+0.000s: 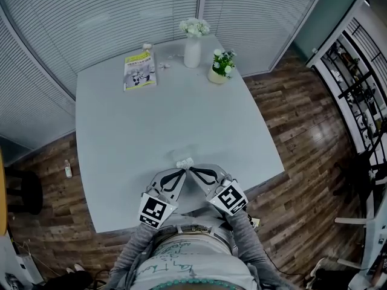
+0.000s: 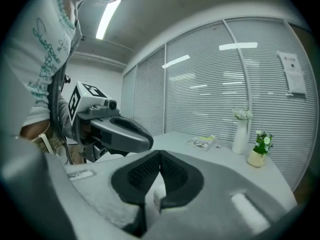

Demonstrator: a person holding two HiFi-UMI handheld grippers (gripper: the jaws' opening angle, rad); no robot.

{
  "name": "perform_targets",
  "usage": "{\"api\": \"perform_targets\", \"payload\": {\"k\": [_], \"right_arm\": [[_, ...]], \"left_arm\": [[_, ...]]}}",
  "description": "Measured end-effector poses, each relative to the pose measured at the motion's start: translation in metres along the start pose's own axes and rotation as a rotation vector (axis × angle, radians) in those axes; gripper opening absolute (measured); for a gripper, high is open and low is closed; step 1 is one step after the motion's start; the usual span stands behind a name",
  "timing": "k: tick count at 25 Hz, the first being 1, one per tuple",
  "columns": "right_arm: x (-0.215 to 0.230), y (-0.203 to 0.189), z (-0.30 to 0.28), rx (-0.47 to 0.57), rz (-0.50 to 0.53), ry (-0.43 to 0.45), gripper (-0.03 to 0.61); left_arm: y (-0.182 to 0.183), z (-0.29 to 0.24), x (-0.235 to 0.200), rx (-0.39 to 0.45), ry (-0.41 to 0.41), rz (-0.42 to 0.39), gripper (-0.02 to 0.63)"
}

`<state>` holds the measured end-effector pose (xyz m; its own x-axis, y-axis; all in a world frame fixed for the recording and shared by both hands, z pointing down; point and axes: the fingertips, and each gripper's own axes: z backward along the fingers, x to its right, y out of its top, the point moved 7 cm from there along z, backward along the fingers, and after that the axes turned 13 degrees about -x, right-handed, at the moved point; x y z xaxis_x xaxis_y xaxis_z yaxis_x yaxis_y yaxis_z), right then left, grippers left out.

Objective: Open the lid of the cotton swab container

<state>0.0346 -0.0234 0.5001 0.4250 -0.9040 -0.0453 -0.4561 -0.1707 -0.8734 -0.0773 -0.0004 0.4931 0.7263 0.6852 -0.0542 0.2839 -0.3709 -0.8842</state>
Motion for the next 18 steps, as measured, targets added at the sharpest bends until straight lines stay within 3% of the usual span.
{"api": "perform_targets", "payload": {"k": [10, 18], "right_arm": [[-0.002, 0.049, 0.024, 0.145, -0.037, -0.051, 0.002], [0.003, 0.071, 0.036, 0.203, -0.042, -0.082, 0.002]], "left_arm": [[0.033, 0.023, 0.000, 0.112, 0.071, -0.010, -0.002], [0.056, 0.028, -0.006, 0.172, 0.120, -0.002, -0.002]]}}
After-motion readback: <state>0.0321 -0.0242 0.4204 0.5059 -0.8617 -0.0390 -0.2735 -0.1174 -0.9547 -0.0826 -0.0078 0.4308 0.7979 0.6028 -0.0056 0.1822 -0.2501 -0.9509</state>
